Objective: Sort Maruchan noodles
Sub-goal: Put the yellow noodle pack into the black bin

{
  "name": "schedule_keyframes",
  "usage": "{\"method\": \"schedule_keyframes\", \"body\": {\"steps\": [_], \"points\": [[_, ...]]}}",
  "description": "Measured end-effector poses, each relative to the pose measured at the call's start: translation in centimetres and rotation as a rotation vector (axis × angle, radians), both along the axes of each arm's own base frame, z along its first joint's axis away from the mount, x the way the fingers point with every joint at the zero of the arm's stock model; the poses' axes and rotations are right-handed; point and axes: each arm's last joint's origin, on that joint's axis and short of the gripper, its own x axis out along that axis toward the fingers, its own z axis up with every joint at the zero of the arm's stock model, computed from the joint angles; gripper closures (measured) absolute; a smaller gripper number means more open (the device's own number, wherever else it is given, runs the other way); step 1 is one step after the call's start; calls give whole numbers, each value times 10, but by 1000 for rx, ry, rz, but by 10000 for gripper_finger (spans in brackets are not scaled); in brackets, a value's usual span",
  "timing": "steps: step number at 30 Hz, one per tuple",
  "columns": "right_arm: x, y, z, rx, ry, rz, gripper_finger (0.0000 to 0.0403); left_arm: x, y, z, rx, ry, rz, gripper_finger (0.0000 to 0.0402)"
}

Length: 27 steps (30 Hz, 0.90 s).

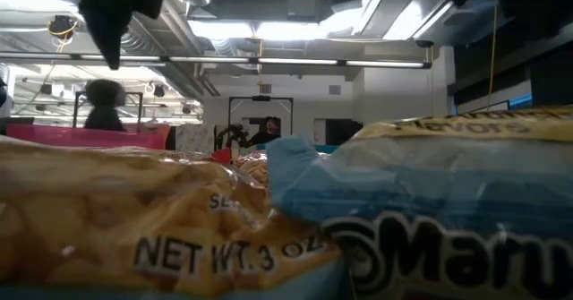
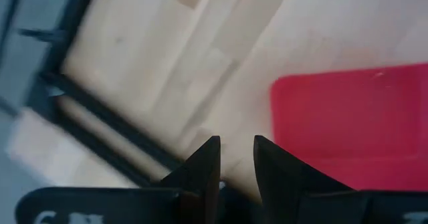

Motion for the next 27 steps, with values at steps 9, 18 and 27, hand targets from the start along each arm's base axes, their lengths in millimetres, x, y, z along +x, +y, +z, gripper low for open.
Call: {"method": "schedule_keyframes", "body": {"steps": [9, 18, 27], "points": [[-27, 55, 5, -118, -82, -28, 274, -11, -16, -45, -198, -354, 49, 317], [-46, 104, 5, -122, -264, 47, 274, 23, -40, -83, -422, -646, -68, 317], [-67, 141, -3, -179, -390, 205, 274, 48, -55, -77, -391, -1000, -206, 317]]}}
